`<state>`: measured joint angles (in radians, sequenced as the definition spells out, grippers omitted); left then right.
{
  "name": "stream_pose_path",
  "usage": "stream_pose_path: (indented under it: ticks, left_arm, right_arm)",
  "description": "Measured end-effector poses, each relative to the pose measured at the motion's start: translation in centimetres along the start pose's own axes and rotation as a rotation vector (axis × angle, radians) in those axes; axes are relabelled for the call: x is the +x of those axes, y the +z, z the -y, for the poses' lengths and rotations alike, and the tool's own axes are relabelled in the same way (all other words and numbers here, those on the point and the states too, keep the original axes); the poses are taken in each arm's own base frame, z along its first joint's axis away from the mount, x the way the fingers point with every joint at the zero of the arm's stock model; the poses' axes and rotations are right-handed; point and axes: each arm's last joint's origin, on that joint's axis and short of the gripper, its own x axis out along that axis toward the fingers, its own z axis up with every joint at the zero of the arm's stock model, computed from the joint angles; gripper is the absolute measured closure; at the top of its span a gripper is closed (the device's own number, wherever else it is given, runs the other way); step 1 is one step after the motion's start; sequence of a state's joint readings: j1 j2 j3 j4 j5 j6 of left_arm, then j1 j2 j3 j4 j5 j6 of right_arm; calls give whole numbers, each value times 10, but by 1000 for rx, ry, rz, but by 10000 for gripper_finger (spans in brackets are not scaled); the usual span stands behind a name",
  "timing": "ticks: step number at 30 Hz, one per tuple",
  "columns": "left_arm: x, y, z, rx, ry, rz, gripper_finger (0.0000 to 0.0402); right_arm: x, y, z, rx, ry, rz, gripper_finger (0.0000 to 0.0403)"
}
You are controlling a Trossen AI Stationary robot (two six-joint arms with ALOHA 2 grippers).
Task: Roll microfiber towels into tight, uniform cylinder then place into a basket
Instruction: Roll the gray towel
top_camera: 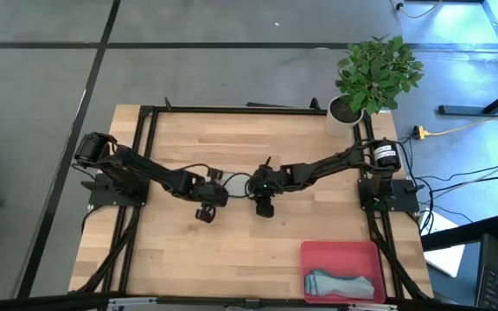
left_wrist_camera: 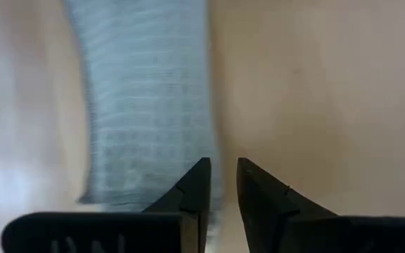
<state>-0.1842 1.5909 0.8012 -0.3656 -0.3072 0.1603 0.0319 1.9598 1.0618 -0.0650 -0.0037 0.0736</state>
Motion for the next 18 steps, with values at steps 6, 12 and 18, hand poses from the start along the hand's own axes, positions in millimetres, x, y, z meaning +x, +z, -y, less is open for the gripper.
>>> stream_pose_path:
  ticks: [6,12,18]
  left_arm:
    - [-1,-1,3,13,65,-5,343]
    - [-3,1,8,-5,87,5,340]
    - [-4,1,12,-3,85,12,313]
  right_arm:
    - [0,0,0,0,0,0,238]
    - [0,0,0,0,-1,3,238]
    - [0,1,0,1,-1,7,238]
